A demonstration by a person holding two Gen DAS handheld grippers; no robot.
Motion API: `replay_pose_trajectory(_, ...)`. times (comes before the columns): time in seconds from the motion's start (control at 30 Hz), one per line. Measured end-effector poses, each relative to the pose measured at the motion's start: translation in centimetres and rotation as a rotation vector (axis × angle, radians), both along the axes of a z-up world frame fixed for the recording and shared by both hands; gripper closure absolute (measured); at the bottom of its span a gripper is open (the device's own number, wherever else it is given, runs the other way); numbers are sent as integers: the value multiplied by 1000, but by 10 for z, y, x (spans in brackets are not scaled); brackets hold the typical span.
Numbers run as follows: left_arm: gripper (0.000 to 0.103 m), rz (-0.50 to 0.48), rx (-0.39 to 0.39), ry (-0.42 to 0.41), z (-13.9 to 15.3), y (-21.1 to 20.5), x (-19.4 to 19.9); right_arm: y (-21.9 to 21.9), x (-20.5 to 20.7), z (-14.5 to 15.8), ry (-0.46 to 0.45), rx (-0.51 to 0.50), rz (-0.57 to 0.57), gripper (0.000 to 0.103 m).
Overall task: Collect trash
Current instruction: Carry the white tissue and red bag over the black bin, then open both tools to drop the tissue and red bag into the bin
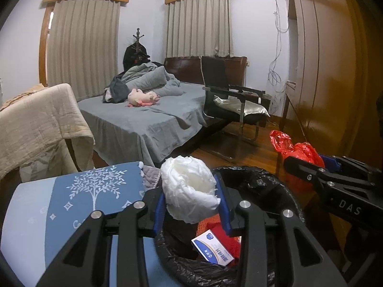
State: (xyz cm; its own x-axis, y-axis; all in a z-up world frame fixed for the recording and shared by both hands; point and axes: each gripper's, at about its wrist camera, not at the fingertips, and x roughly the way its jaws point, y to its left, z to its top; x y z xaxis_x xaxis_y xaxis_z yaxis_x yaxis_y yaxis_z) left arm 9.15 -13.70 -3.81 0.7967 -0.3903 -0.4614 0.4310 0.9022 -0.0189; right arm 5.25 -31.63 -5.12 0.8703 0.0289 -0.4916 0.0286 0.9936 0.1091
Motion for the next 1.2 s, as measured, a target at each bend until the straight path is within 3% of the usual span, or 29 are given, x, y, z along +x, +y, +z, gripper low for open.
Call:
replay_pose_trajectory(0.77,66,-74,37,90,-50,-28,36,-26,23,-45,105,12,-69,57)
replay_pose_trajectory(1.2,66,-109,44,104,-63,-49,54,-40,36,-61,139,7,-94,57)
